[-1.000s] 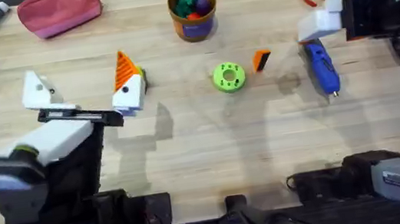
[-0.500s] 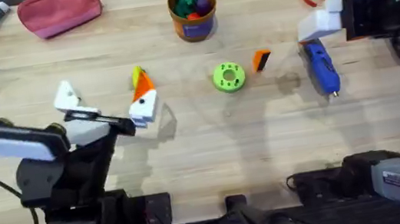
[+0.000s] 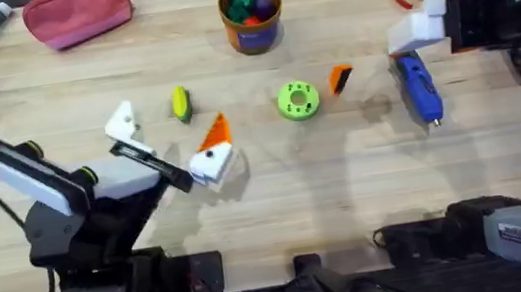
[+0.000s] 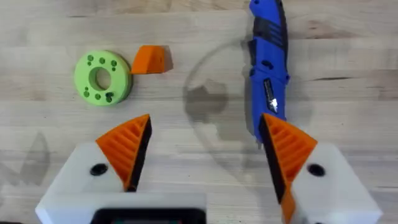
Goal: Pick up the gripper from the table and insert it into the empty holder that is missing its gripper. Then pick up a screw, insert it into the mounting hole, and use the screwdriver to tighten it. Finally, clean up the table by picking up the vegetable and placing it into the bucket.
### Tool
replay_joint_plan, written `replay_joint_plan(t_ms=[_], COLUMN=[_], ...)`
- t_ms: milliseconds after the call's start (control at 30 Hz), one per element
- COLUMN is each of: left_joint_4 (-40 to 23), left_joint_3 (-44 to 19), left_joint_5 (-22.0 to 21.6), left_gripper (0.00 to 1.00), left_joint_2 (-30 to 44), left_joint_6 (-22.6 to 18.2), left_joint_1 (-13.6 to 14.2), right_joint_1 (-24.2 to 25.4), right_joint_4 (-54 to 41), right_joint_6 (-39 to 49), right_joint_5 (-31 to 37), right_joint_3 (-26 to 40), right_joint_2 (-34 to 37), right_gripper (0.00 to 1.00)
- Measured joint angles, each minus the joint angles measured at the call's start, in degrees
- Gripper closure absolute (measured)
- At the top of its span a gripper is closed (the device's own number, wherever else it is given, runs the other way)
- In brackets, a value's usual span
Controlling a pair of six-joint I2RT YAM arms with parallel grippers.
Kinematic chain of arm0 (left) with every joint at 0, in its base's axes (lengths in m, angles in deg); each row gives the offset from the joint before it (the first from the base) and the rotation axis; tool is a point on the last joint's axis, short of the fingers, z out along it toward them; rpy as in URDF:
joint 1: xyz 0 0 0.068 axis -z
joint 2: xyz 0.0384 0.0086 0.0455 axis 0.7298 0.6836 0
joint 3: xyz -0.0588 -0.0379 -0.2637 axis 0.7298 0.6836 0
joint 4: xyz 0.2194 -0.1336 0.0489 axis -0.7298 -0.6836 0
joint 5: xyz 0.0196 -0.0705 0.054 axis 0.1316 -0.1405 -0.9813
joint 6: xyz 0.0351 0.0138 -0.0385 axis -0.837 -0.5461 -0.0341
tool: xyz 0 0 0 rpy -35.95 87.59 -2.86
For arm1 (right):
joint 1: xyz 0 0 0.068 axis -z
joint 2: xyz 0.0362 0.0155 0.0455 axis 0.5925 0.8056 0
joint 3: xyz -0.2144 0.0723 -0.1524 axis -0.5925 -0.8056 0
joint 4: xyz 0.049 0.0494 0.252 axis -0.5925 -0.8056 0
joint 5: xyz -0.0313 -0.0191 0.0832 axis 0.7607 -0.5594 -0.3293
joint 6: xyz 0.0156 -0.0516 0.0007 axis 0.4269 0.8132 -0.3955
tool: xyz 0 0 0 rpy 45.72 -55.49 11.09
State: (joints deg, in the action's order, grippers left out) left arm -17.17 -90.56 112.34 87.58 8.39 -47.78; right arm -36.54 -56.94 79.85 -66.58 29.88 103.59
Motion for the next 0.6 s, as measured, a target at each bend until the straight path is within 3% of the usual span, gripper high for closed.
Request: replay_joint_plan(t_ms=[333, 467, 600], left_joint_4=[-0.96, -1.11, -1.64], left_joint_3=[0.0, 0.02, 0.02], left_joint_5=[21.59, 26.94, 29.58], left_gripper=[0.015, 0.015, 0.015], left_joint_2=[-0.01, 0.01, -0.01], left_joint_6=[0.01, -0.01, 0.28], left_joint_1=[0.0, 0.0, 0.0], right_joint_1=[0.0, 0.0, 0.0], right_joint_4=[0.0, 0.0, 0.0], right_joint_6=[0.0, 0.0, 0.0], right_joint_5=[0.0, 0.0, 0.0], right_joint_3=[0.0, 0.0, 0.0], right_joint_2=[-0.01, -0.01, -0.01], right_gripper=[0.008, 0.007, 0.008])
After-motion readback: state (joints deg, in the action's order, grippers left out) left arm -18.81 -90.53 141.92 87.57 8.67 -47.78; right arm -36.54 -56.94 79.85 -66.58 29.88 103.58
